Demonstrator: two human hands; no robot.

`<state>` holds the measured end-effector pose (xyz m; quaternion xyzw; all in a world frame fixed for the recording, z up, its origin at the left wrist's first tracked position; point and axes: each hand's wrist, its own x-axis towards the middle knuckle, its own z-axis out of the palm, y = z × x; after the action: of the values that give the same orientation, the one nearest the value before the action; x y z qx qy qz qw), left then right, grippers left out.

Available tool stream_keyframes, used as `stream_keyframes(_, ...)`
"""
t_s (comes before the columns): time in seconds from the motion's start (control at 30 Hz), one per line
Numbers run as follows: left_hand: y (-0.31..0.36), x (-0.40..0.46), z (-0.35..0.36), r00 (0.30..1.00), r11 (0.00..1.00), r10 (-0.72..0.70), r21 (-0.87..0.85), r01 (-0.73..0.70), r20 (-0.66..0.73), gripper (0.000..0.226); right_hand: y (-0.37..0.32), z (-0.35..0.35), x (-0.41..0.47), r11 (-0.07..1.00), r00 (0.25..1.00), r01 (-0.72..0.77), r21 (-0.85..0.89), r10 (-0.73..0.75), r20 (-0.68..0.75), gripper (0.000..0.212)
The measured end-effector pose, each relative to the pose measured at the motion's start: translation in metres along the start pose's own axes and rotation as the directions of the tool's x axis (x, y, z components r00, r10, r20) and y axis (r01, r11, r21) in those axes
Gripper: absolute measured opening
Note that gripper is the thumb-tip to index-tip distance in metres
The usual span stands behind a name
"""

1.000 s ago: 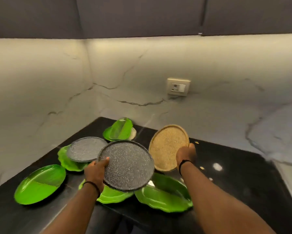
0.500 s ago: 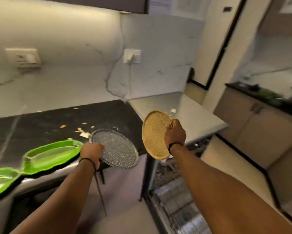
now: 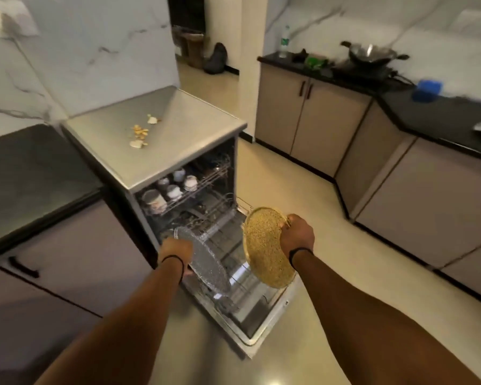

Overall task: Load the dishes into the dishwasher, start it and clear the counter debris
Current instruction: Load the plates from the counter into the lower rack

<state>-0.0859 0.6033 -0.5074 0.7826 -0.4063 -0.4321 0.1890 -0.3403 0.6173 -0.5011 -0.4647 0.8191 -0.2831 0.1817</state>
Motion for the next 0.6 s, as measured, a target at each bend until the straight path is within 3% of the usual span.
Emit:
stream_keyframes(0.13, -0.002, -0.018, 0.092, 0.999, 1.0, -0.004, 0.025, 0.005, -0.039, 0.036, 0.087, -0.03, 0.002, 0.991, 0.991, -0.132, -0.001, 0.131, 0.04, 0.027)
stream_keyframes(0.23, 0.012, -0.039, 0.143, 0.999, 0.999, -0.03, 0.034, 0.029, 0.02, 0.034, 0.134, -0.049, 0.022, 0.983, 0.981, -0.183, -0.025, 0.184, 0.057, 0.028)
stream_keyframes(0.43, 0.038, -0.015, 0.196, 0.987, 0.982, -0.155, 0.106, 0.158, -0.034, 0.036, 0.159, -0.03, 0.089, 0.985, 0.981, -0.087, -0.148, 0.111, 0.161, 0.026)
stream_keyframes(0.6, 0.05, 0.05, 0.244, 0.975, 0.972, -0.211, 0.092, 0.216, -0.067, 0.031, 0.162, 0.017, 0.158, 0.904, 0.929, 0.053, -0.423, 0.111, 0.354, 0.027)
